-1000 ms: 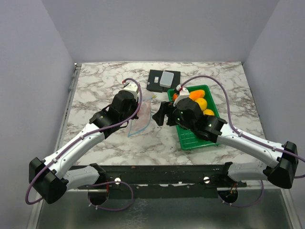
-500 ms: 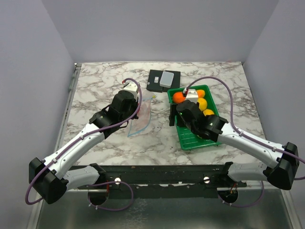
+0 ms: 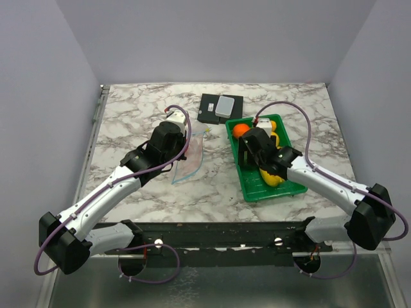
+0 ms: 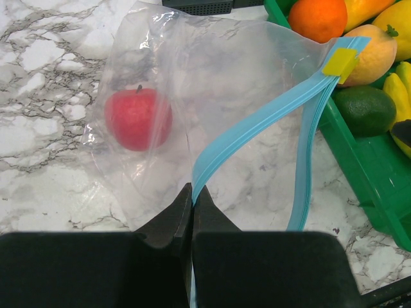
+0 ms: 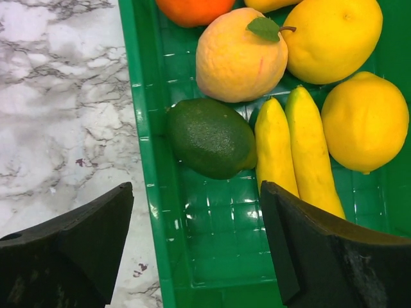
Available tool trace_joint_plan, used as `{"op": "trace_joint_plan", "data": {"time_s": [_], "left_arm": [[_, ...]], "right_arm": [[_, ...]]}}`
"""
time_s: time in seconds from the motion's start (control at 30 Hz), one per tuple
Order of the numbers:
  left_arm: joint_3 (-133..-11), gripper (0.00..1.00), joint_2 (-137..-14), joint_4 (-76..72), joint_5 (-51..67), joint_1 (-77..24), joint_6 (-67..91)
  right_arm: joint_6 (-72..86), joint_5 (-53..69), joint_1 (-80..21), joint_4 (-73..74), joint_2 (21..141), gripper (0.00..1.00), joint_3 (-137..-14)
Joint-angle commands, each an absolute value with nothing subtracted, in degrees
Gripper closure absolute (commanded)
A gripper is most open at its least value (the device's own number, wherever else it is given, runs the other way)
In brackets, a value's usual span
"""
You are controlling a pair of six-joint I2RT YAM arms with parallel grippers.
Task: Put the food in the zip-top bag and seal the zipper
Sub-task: Pick up the fake fruit from the bin.
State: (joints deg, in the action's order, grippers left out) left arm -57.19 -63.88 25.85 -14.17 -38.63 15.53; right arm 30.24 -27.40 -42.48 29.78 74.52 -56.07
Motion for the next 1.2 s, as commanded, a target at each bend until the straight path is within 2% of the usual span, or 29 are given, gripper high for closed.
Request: {"op": "trace_joint_plan", "data": {"time_s": [0.0, 0.4, 0.8, 1.17], "left_arm": [[-56.5, 1.00, -63.5, 24.9, -14.8, -38.5, 15.5], [-56.5, 1.00, -63.7, 24.9, -15.1, -38.4, 15.3], [-56.5, 1.00, -64.1, 25.0, -15.1, -38.4, 15.4], [-56.5, 1.00, -64.5, 25.0, -14.9, -38.5, 15.2]], "right_arm": [[27.3, -23.9, -40.1, 28.4, 77.3, 0.14, -55.9], [24.5, -18.2, -35.5, 25.4, 83.1, 0.10, -56.9], [22.0, -15.6, -33.2, 24.3, 88.5, 0.16, -59.5], [21.7, -15.7, -32.7, 23.9, 92.6, 0.16, -60.9]]}}
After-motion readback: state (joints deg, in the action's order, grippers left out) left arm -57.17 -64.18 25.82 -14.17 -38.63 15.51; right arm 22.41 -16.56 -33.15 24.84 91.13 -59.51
